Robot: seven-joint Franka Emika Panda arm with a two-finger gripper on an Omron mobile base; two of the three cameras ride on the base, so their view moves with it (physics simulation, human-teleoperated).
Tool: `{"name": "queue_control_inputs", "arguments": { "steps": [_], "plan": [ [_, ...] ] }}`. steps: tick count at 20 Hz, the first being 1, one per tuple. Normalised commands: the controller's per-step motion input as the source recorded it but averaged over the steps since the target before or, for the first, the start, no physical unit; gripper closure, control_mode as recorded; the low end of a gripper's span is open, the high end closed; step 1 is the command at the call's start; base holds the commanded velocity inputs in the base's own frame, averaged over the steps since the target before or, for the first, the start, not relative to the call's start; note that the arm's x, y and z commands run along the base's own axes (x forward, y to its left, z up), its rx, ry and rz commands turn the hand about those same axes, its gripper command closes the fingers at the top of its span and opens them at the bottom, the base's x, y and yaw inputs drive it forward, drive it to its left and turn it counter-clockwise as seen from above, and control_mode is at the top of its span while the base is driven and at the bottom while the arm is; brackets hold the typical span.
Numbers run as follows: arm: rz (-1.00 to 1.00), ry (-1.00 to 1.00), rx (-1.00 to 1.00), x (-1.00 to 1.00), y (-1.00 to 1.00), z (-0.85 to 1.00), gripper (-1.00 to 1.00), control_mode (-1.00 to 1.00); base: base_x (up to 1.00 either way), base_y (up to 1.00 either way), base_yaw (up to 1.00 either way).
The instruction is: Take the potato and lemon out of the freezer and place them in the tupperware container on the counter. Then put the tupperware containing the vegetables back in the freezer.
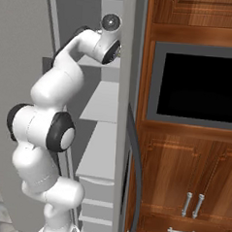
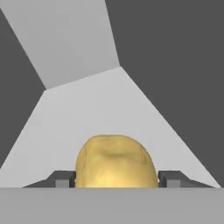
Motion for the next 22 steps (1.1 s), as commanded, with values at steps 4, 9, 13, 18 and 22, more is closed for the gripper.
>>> {"name": "queue_control_inputs", "arguments": {
  "steps": [4, 9, 13, 18, 22],
  "plan": [
    [0.0, -0.24, -0.01, -1.0, 0.15, 0.0, 1.0, -1.0, 0.0, 0.0, 0.0],
    [-0.02, -0.1, 0.0, -1.0, 0.16, 0.09, 1.0, -1.0, 0.0, 0.0, 0.0],
    [-0.01, 0.0, 0.0, -1.0, 0.14, 0.09, 1.0, -1.0, 0.0, 0.0, 0.0],
    [-0.02, 0.01, 0.0, -1.0, 0.15, 0.1, 1.0, -1.0, 0.0, 0.0, 0.0],
    [-0.03, 0.04, 0.0, -1.0, 0.17, 0.07, 1.0, -1.0, 0.0, 0.0, 0.0]
  ]
}}
